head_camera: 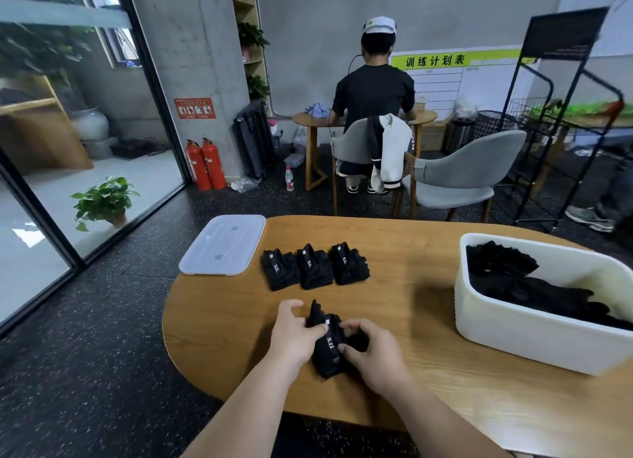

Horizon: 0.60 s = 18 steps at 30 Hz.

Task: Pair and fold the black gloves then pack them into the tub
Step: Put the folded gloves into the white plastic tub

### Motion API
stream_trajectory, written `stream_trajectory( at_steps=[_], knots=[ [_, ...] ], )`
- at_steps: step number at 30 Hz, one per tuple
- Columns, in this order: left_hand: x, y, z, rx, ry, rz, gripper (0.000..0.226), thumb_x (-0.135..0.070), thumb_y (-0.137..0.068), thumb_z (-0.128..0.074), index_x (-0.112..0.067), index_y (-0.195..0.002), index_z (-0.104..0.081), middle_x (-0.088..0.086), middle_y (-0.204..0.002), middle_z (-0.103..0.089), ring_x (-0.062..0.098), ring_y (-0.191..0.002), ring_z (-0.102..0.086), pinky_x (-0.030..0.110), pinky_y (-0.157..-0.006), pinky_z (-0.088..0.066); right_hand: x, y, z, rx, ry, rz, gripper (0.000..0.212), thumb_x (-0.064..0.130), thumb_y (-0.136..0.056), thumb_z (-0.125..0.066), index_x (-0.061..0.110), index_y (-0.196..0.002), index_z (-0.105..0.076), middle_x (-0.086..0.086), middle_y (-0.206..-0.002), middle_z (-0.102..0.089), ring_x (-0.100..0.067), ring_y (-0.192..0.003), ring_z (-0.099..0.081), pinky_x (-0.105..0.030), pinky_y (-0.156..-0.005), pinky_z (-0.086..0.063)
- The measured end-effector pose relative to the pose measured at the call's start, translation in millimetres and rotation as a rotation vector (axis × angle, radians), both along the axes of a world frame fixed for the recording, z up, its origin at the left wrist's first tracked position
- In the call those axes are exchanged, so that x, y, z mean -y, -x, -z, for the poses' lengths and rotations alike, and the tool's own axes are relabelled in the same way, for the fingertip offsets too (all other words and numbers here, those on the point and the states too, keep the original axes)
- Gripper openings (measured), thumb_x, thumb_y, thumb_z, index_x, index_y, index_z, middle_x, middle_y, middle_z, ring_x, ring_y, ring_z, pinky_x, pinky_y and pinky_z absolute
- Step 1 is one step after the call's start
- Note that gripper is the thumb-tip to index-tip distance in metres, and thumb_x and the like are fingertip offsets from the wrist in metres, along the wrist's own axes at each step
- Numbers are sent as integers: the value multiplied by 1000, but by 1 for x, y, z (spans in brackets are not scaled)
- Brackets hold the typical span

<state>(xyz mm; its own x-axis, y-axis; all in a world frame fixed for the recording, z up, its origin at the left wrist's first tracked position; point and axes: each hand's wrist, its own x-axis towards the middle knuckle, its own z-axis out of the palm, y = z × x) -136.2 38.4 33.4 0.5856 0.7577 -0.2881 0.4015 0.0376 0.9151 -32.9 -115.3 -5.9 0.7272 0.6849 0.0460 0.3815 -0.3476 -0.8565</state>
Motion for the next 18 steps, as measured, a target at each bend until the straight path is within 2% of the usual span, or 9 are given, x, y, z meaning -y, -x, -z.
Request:
stream_trajectory(
  at_steps=[2, 4, 7, 9, 11, 14, 18],
  knots=[
    [4, -1, -6, 44, 29, 19, 70, -11, -87, -85, -35, -139, -45, -1, -113, -70, 17, -100, -72, 38, -91, -60, 6, -3, -5, -47, -15, 1, 40, 23, -85, -86, 43, -114, -68, 19, -104, -72, 10, -100, -63, -14, -89, -51],
    [10, -3, -16, 102, 42, 36, 69, -10, -86, -85, -39, -137, -48, -3, -115, -67, 17, -103, -70, 36, -88, -59, 13, -8, -10, -106, -48, 5, 48, 35, -84, -87, 44, -123, -62, 21, -115, -70, 6, -103, -67, -25, -95, -57],
    [16, -8, -31, 204, 72, 86, 67, -10, -85, -87, -44, -131, -52, -5, -119, -69, 15, -108, -71, 40, -93, -60, 24, -17, -21, -212, -61, 2, 77, 66, -77, -83, 43, -142, -48, 19, -130, -60, -2, -114, -66, -33, -101, -57],
    [20, -13, -42, 268, 92, 133, 67, -6, -84, -86, -46, -128, -55, -3, -117, -75, 16, -106, -75, 46, -97, -61, 33, -24, -33, -283, -87, -6, 90, 73, -71, -83, 38, -146, -45, 14, -131, -62, -4, -116, -66, -34, -103, -56],
    [25, -21, -53, 322, 98, 184, 68, -2, -82, -86, -45, -128, -58, -3, -113, -78, 18, -107, -76, 49, -100, -60, 43, -32, -50, -289, -115, -29, 82, 68, -73, -85, 33, -140, -54, 9, -124, -70, -6, -113, -68, -34, -102, -56],
    [31, -35, -67, 376, 100, 256, 70, -1, -80, -87, -43, -130, -61, 0, -113, -79, 21, -111, -75, 51, -104, -57, 56, -43, -78, -214, -151, -51, 60, 50, -83, -86, 29, -135, -65, 9, -112, -77, -5, -105, -72, -26, -93, -56],
    [47, -51, -91, 438, 133, 315, 66, 7, -84, -83, -35, -131, -63, 8, -121, -74, 22, -108, -76, 45, -97, -62, 73, -64, -109, -55, -138, 35, 47, 41, -81, -90, 29, -123, -73, 13, -98, -77, -4, -94, -72, -28, -87, -55]
  ],
)
